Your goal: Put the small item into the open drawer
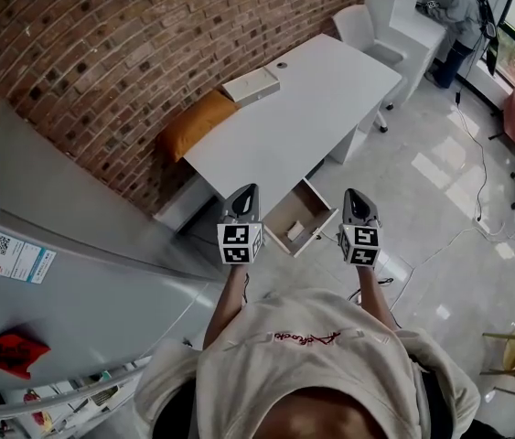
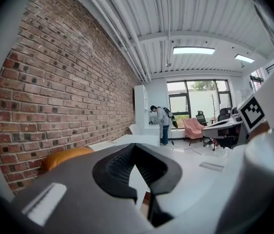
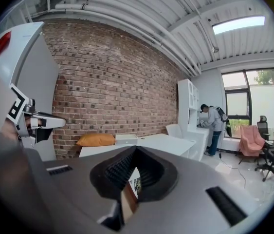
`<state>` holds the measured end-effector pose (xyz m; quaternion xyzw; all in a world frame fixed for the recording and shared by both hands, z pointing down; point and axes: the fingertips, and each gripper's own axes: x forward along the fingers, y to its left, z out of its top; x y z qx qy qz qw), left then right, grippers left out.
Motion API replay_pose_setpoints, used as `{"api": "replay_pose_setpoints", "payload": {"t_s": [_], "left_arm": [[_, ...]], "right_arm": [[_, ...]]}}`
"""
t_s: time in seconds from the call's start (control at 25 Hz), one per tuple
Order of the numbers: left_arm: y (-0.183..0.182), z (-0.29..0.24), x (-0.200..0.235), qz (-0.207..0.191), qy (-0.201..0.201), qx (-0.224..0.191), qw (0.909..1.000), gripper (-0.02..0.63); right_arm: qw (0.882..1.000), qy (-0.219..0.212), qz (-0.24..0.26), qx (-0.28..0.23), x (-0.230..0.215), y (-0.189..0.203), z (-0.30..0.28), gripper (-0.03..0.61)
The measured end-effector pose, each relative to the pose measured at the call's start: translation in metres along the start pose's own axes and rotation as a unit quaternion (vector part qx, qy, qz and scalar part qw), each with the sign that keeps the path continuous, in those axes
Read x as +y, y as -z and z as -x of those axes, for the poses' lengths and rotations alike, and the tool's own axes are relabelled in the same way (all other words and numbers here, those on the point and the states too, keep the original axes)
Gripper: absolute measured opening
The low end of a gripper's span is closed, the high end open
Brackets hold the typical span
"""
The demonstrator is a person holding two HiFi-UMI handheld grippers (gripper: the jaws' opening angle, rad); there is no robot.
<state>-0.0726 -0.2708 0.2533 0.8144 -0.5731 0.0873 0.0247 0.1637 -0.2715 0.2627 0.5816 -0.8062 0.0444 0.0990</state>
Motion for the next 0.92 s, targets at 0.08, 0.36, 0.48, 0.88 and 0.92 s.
{"api": "replay_pose_setpoints", "payload": {"t_s": [0.08,0.36,0.48,0.88,0.92], "left_arm": [[0.0,-0.001,0.0,0.001,0.0,0.001,1.0,0.006],[0.003,-0.002,0.003,0.003,0.004,0.005,1.0,0.006],[0.005,-0.002,0.003,0.005,0.005,0.007,0.9999,0.006],[0.009,-0.008,0.001,0.005,0.012,0.014,0.9998,0.006],[0.009,-0.009,0.001,0.005,0.013,0.014,0.9998,0.006]], "right_arm": [[1.0,-0.002,0.001,-0.001,0.002,-0.001,-0.001,0.012],[1.0,-0.004,0.003,0.007,0.007,0.001,-0.005,0.012],[1.0,-0.004,0.0,0.01,0.007,0.003,-0.005,0.012],[1.0,0.001,-0.005,0.014,0.003,0.007,-0.01,0.012],[1.0,0.001,-0.005,0.014,0.003,0.007,-0.011,0.011]]}}
